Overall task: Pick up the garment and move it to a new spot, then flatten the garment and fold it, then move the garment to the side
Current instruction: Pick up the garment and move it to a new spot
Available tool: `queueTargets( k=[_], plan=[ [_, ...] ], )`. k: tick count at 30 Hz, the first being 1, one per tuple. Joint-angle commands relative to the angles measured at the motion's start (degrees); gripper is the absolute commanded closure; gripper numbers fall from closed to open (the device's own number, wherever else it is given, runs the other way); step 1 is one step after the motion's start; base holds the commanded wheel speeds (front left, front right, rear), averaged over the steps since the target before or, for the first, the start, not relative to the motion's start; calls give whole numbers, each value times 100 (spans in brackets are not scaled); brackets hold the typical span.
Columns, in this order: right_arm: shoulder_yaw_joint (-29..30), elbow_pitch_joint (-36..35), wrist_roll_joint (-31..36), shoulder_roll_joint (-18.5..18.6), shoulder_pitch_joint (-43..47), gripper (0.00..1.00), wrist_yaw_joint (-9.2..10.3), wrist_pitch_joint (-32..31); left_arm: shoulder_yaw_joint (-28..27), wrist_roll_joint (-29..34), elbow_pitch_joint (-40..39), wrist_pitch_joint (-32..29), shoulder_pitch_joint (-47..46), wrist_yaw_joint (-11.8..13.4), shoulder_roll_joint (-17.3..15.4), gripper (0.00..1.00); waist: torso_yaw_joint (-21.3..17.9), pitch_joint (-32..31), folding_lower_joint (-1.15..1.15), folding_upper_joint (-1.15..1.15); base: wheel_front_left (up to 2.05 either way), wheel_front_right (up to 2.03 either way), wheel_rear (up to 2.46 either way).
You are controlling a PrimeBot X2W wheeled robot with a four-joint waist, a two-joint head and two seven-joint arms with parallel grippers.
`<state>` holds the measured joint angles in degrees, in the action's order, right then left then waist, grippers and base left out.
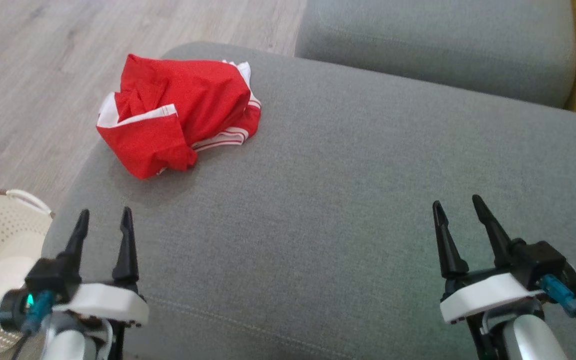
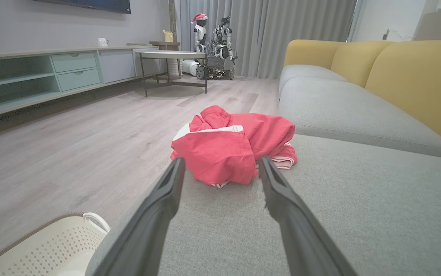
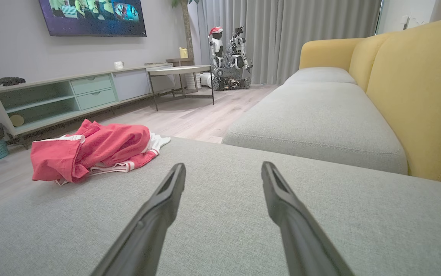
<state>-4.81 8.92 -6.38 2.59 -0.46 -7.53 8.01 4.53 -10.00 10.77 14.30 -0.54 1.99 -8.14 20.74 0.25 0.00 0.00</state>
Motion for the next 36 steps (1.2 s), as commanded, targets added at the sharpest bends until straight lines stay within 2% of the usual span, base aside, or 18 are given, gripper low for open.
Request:
queueTargets(
  k=[1,6,12,16,23,28,35,36],
  plan=[
    [-75,-253,98,29,-245,0,4,-24,-295,-34,-271,70,-460,-7,-86,0,-31,135,0,0,0,0,0],
    [31,-471,311,29,-383,0,4,-179,-464,-151,-282,70,-1091,-126,-253,0,-129,558,0,0,0,0,0],
    [103,-768,539,72,-541,0,4,-397,-599,-354,249,49,-1951,-294,-431,0,-245,1098,0,0,0,0,0],
    [114,-1001,633,163,-656,0,4,-565,-609,-530,1123,-24,-2739,-495,-539,0,-332,1492,0,0,0,0,0],
    [111,-1316,709,266,-840,0,4,-784,-565,-808,3108,-162,-3966,-767,-720,0,-482,2019,0,0,0,0,0],
    [131,-1455,755,287,-876,0,4,-881,-449,-937,4301,-320,-4566,-880,-853,0,-516,2248,0,0,0,0,0],
    [103,-1502,778,276,-972,0,4,-923,-213,-1121,5451,-1013,-5096,-939,-944,0,-514,2411,0,0,0,0,0],
    [98,-1492,774,273,-986,0,4,-919,-183,-1169,5529,-1074,-5142,-942,-929,18,-510,2424,0,0,0,0,0]
  ],
)
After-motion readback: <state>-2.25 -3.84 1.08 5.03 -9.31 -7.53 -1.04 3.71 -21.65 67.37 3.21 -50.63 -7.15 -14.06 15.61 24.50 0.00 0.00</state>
